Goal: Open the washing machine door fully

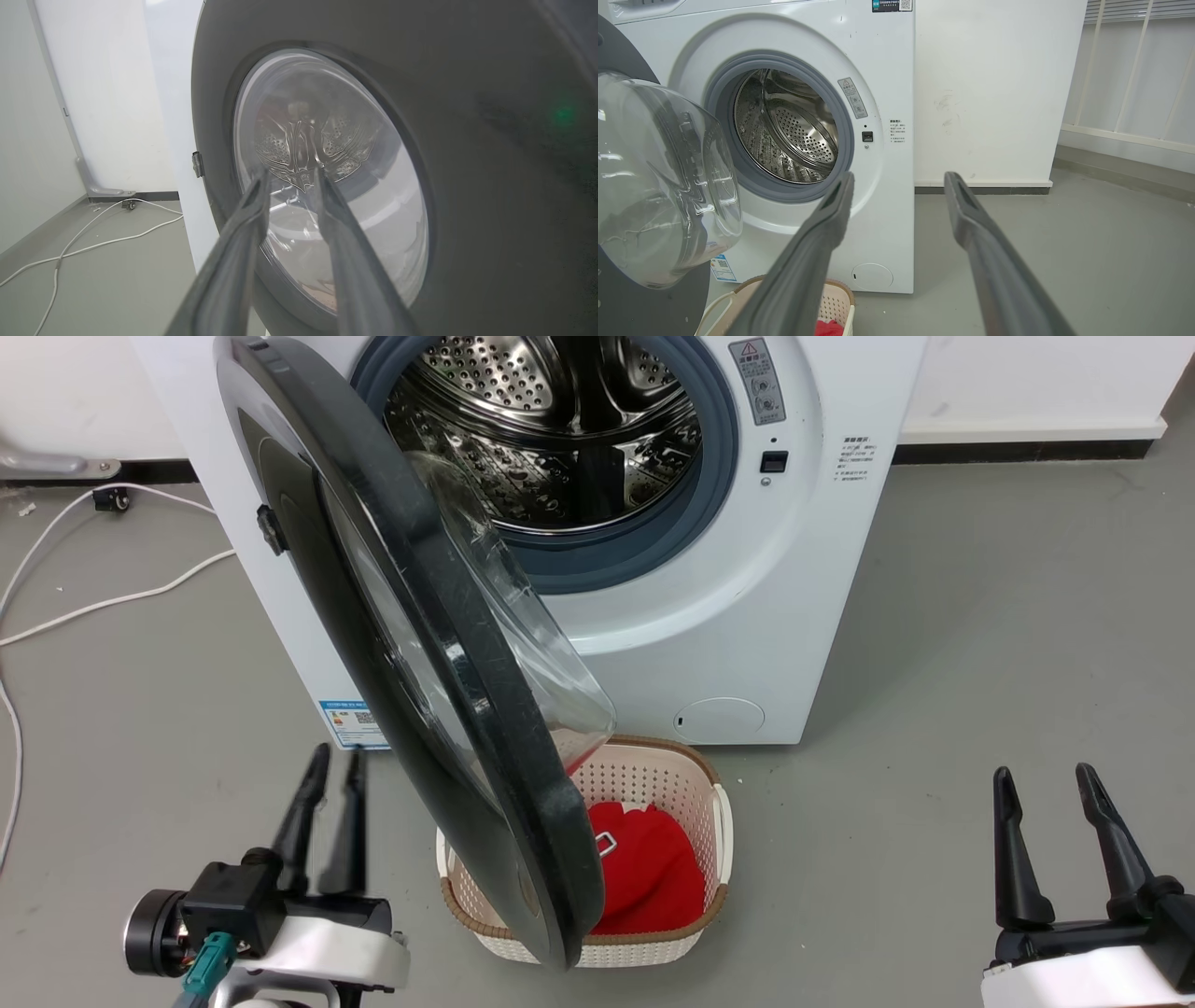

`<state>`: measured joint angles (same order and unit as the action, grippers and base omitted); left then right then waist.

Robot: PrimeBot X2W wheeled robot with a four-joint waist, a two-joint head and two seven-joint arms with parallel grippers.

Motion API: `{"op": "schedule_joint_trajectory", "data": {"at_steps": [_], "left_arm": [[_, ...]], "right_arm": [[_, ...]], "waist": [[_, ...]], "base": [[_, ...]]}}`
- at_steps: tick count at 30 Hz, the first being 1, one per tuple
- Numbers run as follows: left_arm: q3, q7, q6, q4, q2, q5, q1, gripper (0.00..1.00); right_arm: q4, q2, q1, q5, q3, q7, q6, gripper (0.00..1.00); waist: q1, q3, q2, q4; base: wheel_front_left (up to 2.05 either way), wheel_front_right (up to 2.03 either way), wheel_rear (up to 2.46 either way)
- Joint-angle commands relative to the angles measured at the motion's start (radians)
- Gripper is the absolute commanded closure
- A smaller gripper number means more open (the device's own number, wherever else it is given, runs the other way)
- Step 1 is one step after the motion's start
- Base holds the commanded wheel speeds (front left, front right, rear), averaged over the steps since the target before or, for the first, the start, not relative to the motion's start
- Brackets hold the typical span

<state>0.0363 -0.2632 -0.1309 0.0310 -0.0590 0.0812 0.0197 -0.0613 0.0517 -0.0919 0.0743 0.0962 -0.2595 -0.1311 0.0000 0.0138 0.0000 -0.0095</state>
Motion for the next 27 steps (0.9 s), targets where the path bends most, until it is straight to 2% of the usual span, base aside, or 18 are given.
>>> {"op": "schedule_joint_trajectory", "data": {"at_steps": [1,7,16,22,27], "left_arm": [[-0.002,-0.002,0.0,-0.008,-0.008,-0.002,0.005,1.0],[0.028,-0.002,0.0,-0.092,-0.005,0.003,0.034,1.0],[0.031,-0.002,0.0,-0.418,0.003,-0.016,0.143,1.0],[-0.112,-0.002,0.0,-0.605,-0.007,-0.026,0.197,1.0],[-0.291,-0.002,0.0,-0.623,-0.029,0.006,0.156,1.0]], "right_arm": [[0.003,-0.003,0.012,0.005,0.0,-0.005,0.001,0.0],[0.007,-0.003,0.012,0.013,0.007,-0.006,0.001,0.0],[0.018,-0.003,0.021,0.028,0.014,-0.007,0.001,0.0],[0.026,-0.003,0.024,0.033,0.008,-0.006,0.001,0.0],[0.032,-0.003,0.019,0.036,0.01,-0.006,0.001,0.0]], "waist": [[0.0,-0.002,0.0,0.0],[0.0,-0.003,0.0,0.007],[0.0,0.003,0.0,0.018],[0.0,0.001,0.0,0.012],[0.0,-0.003,0.0,0.009]], "base": [[0.0,0.0,0.0],[0.0,0.0,0.0],[0.0,0.0,0.0],[0.0,0.0,0.0],[0.0,0.0,0.0]]}}
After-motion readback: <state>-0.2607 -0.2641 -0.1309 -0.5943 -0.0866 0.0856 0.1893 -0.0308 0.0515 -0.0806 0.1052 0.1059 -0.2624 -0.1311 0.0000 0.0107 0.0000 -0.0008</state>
